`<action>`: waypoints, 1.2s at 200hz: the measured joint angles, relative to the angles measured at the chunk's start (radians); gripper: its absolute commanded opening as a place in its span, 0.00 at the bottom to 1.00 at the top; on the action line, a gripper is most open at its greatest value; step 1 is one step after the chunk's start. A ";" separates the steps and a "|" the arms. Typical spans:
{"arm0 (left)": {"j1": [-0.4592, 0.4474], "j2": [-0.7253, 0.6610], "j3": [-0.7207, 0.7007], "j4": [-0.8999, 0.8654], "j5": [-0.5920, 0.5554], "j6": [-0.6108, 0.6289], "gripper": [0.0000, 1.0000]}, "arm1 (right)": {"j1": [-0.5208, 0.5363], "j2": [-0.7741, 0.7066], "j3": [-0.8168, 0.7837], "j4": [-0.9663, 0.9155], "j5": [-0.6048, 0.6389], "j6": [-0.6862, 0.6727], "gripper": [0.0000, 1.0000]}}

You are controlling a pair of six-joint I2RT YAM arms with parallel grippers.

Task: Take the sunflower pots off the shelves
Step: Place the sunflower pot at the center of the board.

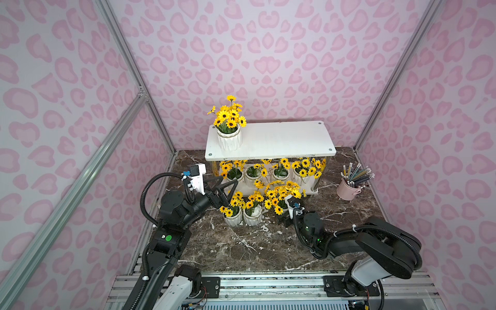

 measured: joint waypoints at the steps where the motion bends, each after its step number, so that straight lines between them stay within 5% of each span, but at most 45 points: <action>1: 0.000 0.000 0.000 0.000 0.000 0.000 0.98 | 0.000 0.005 0.001 0.003 -0.002 0.000 0.00; 240: 0.000 0.029 0.039 -0.056 -0.050 0.050 0.98 | 0.036 0.536 0.097 0.377 0.048 0.033 0.00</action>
